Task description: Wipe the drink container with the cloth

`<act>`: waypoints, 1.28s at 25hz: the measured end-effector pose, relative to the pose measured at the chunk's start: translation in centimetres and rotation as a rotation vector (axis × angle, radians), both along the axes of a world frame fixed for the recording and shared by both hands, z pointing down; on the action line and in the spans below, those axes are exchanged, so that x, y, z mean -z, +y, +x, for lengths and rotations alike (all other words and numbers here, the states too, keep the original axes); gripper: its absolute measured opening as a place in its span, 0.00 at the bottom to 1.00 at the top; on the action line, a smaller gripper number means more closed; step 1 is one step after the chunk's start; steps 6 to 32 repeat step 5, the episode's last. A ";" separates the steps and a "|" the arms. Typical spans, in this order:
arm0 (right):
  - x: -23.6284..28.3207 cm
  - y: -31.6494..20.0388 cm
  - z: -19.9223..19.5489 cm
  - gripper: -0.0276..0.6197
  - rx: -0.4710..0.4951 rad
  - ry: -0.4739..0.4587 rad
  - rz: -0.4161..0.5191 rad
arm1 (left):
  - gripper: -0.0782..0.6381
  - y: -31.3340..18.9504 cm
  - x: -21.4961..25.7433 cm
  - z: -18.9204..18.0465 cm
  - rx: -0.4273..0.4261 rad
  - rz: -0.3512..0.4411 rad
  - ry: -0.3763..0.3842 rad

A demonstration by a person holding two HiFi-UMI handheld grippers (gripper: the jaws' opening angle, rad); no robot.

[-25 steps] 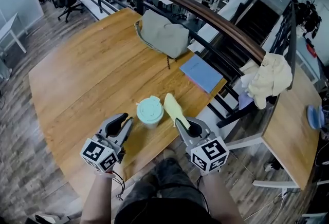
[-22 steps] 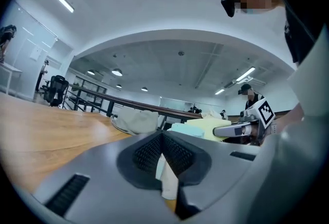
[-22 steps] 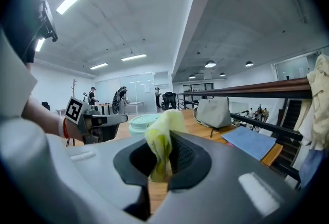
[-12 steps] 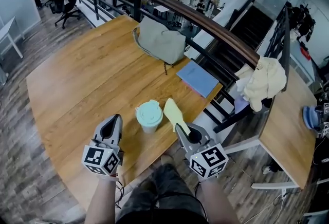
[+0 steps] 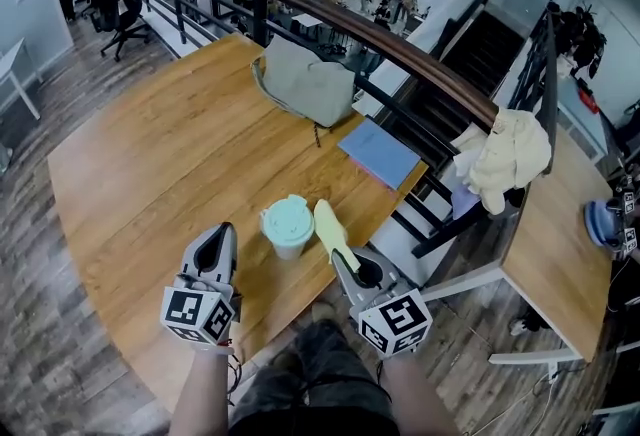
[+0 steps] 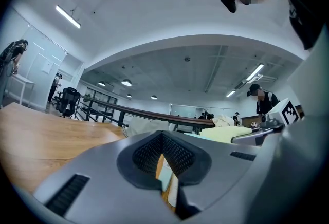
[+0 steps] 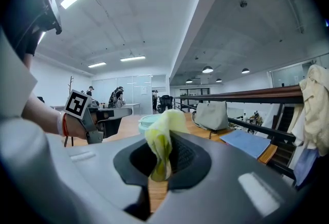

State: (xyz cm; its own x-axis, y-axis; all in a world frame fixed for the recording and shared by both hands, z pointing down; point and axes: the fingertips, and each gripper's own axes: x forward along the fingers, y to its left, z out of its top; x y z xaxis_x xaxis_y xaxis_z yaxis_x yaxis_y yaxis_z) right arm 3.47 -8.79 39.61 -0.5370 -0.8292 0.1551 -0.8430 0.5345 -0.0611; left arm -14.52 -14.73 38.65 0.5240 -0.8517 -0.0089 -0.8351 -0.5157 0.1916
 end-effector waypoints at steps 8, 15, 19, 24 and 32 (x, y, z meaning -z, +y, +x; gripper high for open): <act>1.0 -0.2 -0.3 0.08 0.002 0.007 0.025 | 0.10 -0.1 0.9 -0.2 0.011 0.020 0.018; 1.0 -0.2 -0.3 0.08 0.002 0.007 0.025 | 0.10 -0.1 0.9 -0.2 0.011 0.020 0.018; 1.0 -0.2 -0.3 0.08 0.002 0.007 0.025 | 0.10 -0.1 0.9 -0.2 0.011 0.020 0.018; 1.0 -0.2 -0.3 0.08 0.002 0.007 0.025 | 0.10 -0.1 0.9 -0.2 0.011 0.020 0.018; 1.0 -0.2 -0.3 0.08 0.002 0.007 0.025 | 0.10 -0.1 0.9 -0.2 0.011 0.020 0.018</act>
